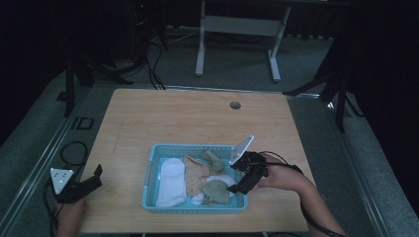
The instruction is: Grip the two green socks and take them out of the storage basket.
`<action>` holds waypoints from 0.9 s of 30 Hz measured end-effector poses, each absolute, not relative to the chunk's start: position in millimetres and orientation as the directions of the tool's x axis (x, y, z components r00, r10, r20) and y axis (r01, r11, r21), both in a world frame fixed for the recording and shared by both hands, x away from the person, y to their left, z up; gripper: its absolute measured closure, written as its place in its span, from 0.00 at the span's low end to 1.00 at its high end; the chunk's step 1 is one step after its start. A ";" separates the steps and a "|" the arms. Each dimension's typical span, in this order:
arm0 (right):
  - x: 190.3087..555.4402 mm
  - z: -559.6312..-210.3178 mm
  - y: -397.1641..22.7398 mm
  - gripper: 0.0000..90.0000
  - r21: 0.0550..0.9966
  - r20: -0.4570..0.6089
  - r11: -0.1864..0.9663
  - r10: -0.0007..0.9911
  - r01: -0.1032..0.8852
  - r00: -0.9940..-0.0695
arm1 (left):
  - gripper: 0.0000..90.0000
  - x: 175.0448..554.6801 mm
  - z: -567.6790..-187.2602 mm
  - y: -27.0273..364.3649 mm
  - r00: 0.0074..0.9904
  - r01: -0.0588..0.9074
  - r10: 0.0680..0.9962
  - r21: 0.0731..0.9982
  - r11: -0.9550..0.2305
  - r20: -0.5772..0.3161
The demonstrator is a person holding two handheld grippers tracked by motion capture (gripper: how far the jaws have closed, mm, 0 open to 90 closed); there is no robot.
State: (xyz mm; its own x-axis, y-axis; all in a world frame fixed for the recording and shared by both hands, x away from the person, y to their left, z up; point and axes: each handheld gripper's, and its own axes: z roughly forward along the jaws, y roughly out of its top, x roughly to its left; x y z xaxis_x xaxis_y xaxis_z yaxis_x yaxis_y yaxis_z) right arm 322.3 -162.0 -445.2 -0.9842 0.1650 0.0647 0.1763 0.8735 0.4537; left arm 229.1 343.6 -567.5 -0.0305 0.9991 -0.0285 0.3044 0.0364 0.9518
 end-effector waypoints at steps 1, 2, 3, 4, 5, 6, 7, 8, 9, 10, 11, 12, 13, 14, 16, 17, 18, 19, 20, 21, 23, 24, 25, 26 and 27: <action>322.5 -446.6 -160.4 0.20 0.452 0.063 0.874 0.164 0.175 -0.984 | 0.00 229.1 -567.4 343.8 -0.029 0.305 0.999 0.952 0.038 -0.030; 323.0 -448.2 -158.6 0.20 0.454 0.069 0.874 0.162 0.176 -0.984 | 0.00 229.1 -567.4 343.8 -0.029 0.305 0.999 0.952 0.038 -0.030; 322.9 -449.6 -156.8 0.20 0.452 0.070 0.874 0.162 0.176 -0.984 | 0.00 228.9 -567.4 343.9 -0.030 0.303 0.999 0.952 0.038 -0.030; 322.9 -451.1 -155.1 0.20 0.450 0.066 0.877 0.155 0.168 -0.986 | 0.00 228.9 -567.4 344.0 -0.030 0.303 0.999 0.952 0.039 -0.032; 323.3 -452.6 -153.5 0.22 0.452 0.065 0.877 0.148 0.161 -0.987 | 0.00 228.9 -567.4 344.0 -0.030 0.303 0.999 0.952 0.038 -0.030; 323.3 -452.6 -153.5 0.22 0.452 0.065 0.877 0.148 0.161 -0.987 | 0.00 228.9 -567.4 344.0 -0.030 0.303 0.999 0.952 0.038 -0.030; 324.4 -455.7 -149.9 0.25 0.453 0.081 0.875 0.153 0.173 -0.985 | 0.00 229.0 -567.4 343.9 -0.029 0.304 0.999 0.952 0.038 -0.030; 325.0 -456.9 -148.7 0.25 0.449 0.085 0.876 0.151 0.173 -0.985 | 0.00 229.0 -567.4 343.9 -0.028 0.303 0.999 0.952 0.038 -0.031; 325.2 -458.6 -147.0 0.25 0.443 0.091 0.879 0.153 0.177 -0.984 | 0.00 228.9 -567.4 344.0 -0.028 0.303 0.999 0.952 0.039 -0.032; 325.6 -460.3 -145.4 0.25 0.436 0.093 0.882 0.151 0.177 -0.984 | 0.00 228.9 -567.4 344.1 -0.028 0.302 0.999 0.952 0.039 -0.032; 325.6 -460.3 -145.4 0.25 0.436 0.093 0.882 0.151 0.177 -0.984 | 0.00 228.9 -567.4 344.1 -0.028 0.302 0.999 0.952 0.039 -0.032; 326.1 -463.3 -142.4 0.25 0.427 0.087 0.888 0.146 0.170 -0.985 | 0.00 228.9 -567.4 344.2 -0.028 0.302 0.999 0.952 0.039 -0.033; 326.3 -464.4 -141.1 0.26 0.424 0.087 0.890 0.144 0.168 -0.986 | 0.00 228.9 -567.4 344.1 -0.028 0.302 0.999 0.952 0.039 -0.032; 326.7 -465.4 -139.7 0.26 0.423 0.086 0.891 0.142 0.165 -0.986 | 0.00 228.9 -567.4 344.1 -0.028 0.302 0.999 0.952 0.039 -0.032; 327.3 -466.9 -137.3 0.26 0.420 0.085 0.893 0.137 0.161 -0.987 | 0.00 228.8 -567.4 344.3 -0.026 0.302 0.999 0.952 0.040 -0.034; 327.7 -467.9 -136.3 0.27 0.417 0.088 0.895 0.136 0.160 -0.987 | 0.00 228.8 -567.4 344.3 -0.026 0.302 0.999 0.952 0.040 -0.034; 327.8 -469.0 -135.2 0.28 0.412 0.091 0.897 0.132 0.158 -0.987 | 0.00 228.7 -567.3 344.8 -0.024 0.304 0.999 0.952 0.042 -0.036; 327.8 -469.0 -135.2 0.28 0.412 0.091 0.897 0.132 0.158 -0.987 | 0.00 228.7 -567.3 344.8 -0.024 0.304 0.999 0.952 0.042 -0.036; 327.8 -471.6 -133.0 0.28 0.403 0.092 0.902 0.124 0.151 -0.988 | 0.00 228.6 -567.3 344.7 -0.025 0.303 0.999 0.952 0.041 -0.036; 327.9 -472.8 -131.8 0.28 0.398 0.091 0.906 0.118 0.145 -0.989 | 0.00 228.7 -567.3 344.5 -0.025 0.303 0.999 0.952 0.042 -0.036; 327.8 -474.2 -129.2 0.28 0.388 0.089 0.911 0.112 0.138 -0.990 | 0.00 228.8 -567.4 344.5 -0.025 0.303 0.999 0.952 0.041 -0.035; 327.6 -474.5 -127.9 0.31 0.385 0.091 0.913 0.107 0.134 -0.990 | 0.00 228.8 -567.4 344.5 -0.025 0.303 0.999 0.952 0.041 -0.035; 327.7 -474.9 -126.6 0.32 0.382 0.087 0.915 0.101 0.127 -0.991 | 0.00 228.8 -567.4 344.4 -0.024 0.303 0.999 0.952 0.041 -0.035; 327.9 -475.1 -125.2 0.32 0.381 0.082 0.916 0.100 0.124 -0.992 | 0.00 228.7 -567.4 344.5 -0.024 0.302 0.999 0.952 0.040 -0.035; 328.4 -475.3 -123.9 0.32 0.380 0.081 0.917 0.097 0.121 -0.992 | 0.00 228.8 -567.4 344.5 -0.024 0.303 0.999 0.952 0.041 -0.035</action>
